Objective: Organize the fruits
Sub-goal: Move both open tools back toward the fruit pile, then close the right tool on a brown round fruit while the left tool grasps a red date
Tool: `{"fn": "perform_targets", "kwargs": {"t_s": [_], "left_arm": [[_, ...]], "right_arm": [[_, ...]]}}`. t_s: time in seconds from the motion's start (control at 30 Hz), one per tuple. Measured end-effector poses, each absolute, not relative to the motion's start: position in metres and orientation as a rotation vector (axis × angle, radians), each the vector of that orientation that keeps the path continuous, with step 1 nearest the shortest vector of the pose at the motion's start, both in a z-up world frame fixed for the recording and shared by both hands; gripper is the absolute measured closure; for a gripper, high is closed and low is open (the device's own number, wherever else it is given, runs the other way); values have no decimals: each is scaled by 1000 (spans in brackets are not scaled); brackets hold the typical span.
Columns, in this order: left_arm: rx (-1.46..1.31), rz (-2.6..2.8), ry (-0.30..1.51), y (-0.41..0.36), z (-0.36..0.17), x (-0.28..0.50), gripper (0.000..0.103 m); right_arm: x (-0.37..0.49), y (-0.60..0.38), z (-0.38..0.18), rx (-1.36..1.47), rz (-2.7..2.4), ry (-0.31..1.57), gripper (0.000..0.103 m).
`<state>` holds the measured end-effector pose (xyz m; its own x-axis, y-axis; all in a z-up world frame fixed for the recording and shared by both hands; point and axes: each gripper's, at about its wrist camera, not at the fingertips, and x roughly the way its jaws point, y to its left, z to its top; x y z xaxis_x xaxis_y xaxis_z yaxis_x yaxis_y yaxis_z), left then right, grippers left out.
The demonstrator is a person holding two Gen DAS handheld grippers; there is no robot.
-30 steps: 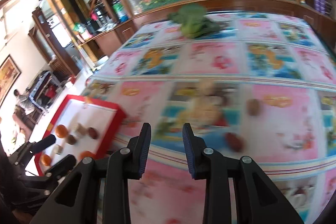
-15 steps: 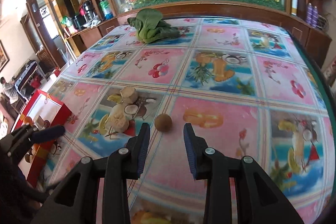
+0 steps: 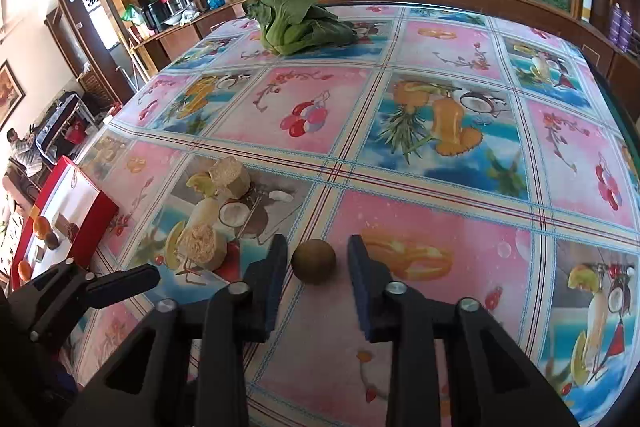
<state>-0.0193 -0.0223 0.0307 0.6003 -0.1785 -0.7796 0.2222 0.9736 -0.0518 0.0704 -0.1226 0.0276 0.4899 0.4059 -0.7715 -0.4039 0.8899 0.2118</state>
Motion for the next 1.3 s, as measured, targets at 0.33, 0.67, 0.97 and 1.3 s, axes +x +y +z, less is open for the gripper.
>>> {"fn": "perform_targets", "kwargs": {"t_s": [0.33, 0.67, 0.97, 1.3], "left_arm": [[8, -143, 914, -32, 20, -8, 38], [18, -58, 894, -32, 19, -9, 55], [-5, 3, 950, -36, 20, -10, 38], [13, 80, 916, -44, 21, 2, 48]], "right_arm": [[72, -142, 26, 121, 552, 962, 81], [72, -141, 26, 129, 565, 976, 81], [73, -144, 24, 139, 587, 983, 81], [73, -143, 25, 117, 597, 992, 81]]}}
